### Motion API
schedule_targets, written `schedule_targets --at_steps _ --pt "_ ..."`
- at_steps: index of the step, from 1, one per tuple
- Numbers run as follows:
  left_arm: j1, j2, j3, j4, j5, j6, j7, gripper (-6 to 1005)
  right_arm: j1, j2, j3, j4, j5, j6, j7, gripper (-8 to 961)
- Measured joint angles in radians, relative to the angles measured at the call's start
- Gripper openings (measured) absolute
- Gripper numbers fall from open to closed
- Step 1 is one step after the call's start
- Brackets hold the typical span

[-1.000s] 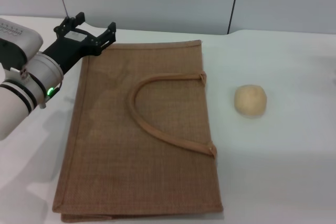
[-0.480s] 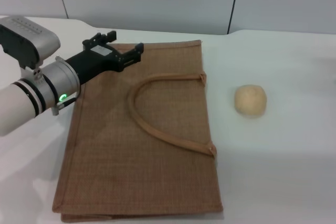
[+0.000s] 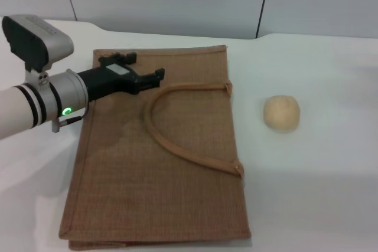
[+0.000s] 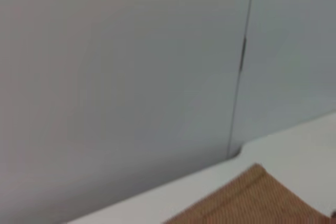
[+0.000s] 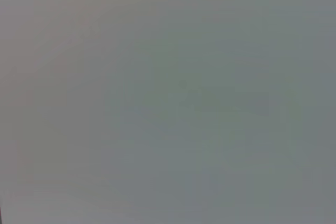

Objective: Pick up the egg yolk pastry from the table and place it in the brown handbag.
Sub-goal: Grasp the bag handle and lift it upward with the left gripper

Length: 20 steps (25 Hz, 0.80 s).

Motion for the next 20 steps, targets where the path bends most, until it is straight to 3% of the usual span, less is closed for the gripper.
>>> schedule_targets --at_steps 12,20 --pt "0.036 0.002 -0.009 0.233 0.429 0.099 -0.323 879 0.0 -0.001 0.0 0.0 0.0 0.0 0.0 894" --pt "0.029 -0.028 -0.01 0.297 0.577 0.101 -0.429 879 0.006 -0.001 0.0 0.0 0.0 0.0 0.006 893"
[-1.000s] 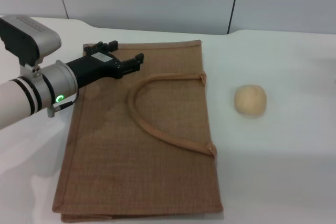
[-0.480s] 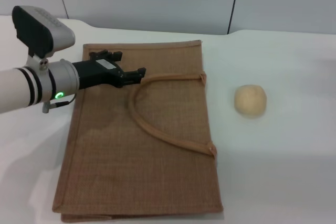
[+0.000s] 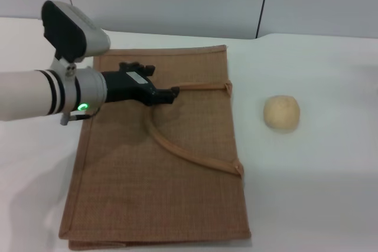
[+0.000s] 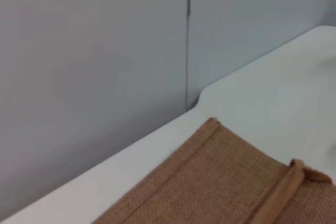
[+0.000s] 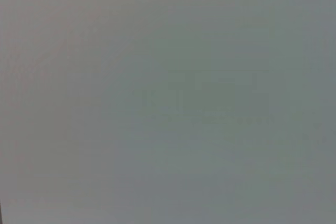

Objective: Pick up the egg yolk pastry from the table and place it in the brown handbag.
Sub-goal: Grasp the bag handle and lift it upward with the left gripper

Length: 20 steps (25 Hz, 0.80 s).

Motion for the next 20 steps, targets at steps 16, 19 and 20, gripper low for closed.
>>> schedule_targets --at_steps 16,19,20 --pt "-0.007 -0.008 0.0 0.005 0.099 0.046 -0.098 873 0.001 0.0 0.003 0.0 0.0 0.0 0.001 894" --pt "-0.007 -0.008 0.0 0.004 0.099 0.052 -0.108 869 0.002 0.0 0.003 0.0 0.0 0.0 0.002 894" --pt "-0.007 -0.008 0.0 0.004 0.099 0.052 -0.111 868 0.002 0.0 0.003 0.0 0.0 0.0 0.002 894"
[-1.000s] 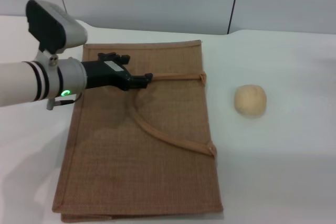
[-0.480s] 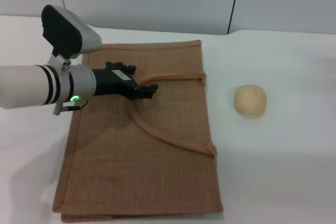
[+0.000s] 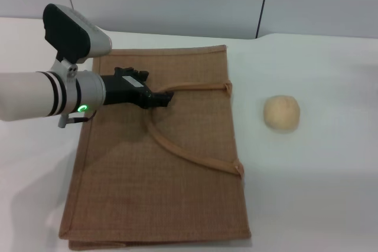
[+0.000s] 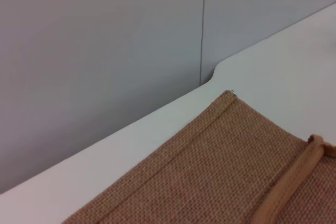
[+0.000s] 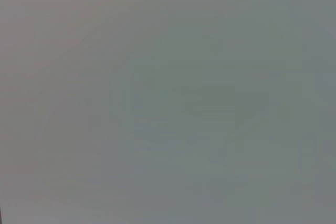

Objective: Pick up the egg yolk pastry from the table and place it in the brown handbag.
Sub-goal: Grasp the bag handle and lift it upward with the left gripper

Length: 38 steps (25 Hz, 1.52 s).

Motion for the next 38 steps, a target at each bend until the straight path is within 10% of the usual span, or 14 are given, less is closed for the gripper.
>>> schedule_targets --at_steps 26,38 --pt "-0.021 -0.018 0.0 -0.013 0.038 0.026 -0.048 645 0.007 0.0 -0.003 0.003 0.004 0.0 0.0 894" --pt "-0.034 -0.02 0.0 -0.009 0.098 0.039 -0.117 168 0.011 0.0 0.0 0.007 0.005 0.0 0.001 894"
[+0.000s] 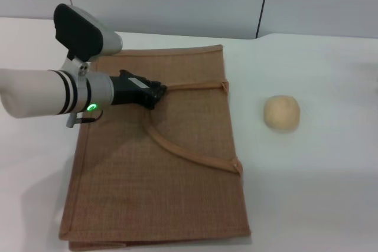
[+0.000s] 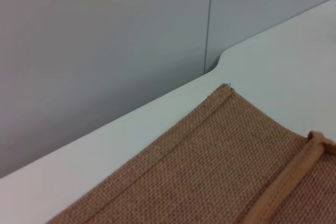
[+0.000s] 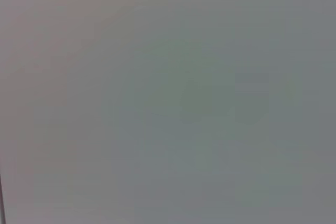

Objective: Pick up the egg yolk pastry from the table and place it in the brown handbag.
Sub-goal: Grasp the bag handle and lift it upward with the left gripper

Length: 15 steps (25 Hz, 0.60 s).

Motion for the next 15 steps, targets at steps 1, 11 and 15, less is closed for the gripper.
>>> schedule_targets --at_steps 1,11,15 --pt "-0.003 -0.001 0.0 -0.001 0.004 0.001 -0.001 156 0.0 0.0 0.0 0.0 0.0 0.0 0.0 894" --pt "-0.006 0.003 0.0 0.062 0.021 0.001 -0.018 120 -0.001 0.0 0.0 0.0 -0.001 0.0 0.0 894" --pt "0.014 0.003 -0.001 0.173 0.102 -0.002 -0.074 117 -0.002 0.0 -0.003 0.0 -0.005 0.0 0.0 893"
